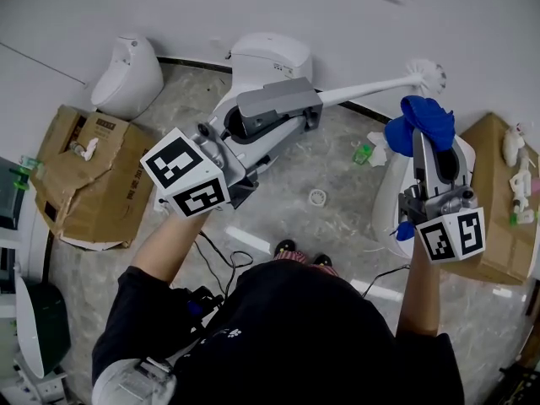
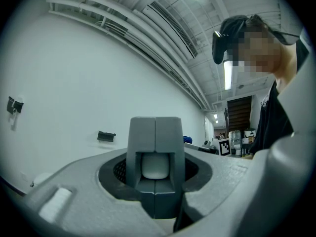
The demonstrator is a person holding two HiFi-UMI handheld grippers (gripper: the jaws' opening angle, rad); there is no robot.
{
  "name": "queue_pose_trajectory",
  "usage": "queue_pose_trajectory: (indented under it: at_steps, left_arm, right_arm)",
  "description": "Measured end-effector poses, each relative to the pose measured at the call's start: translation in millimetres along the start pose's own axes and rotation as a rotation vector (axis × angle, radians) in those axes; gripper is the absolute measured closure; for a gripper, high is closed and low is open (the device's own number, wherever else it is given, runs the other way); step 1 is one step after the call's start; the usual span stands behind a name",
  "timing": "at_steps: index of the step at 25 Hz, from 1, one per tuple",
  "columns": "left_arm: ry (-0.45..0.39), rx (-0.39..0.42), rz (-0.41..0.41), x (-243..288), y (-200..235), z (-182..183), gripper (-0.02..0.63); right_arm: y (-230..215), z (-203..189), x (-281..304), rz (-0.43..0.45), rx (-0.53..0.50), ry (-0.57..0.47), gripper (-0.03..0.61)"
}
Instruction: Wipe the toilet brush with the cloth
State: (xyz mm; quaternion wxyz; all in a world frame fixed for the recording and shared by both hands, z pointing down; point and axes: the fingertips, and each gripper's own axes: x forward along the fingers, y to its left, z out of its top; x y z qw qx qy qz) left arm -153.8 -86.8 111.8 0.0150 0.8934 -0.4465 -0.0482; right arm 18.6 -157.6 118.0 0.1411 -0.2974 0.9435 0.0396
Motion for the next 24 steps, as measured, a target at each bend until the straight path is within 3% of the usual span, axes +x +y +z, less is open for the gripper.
queue_pose_trajectory:
  at_steps: [24]
  left_arm:
    - [0.024,-0.002,-0.022,2.8,1.9,-2.6,0.448]
  right_arm:
    - [3.2,1.9,-0.3,-0.019,-0.006,0.017,0.5]
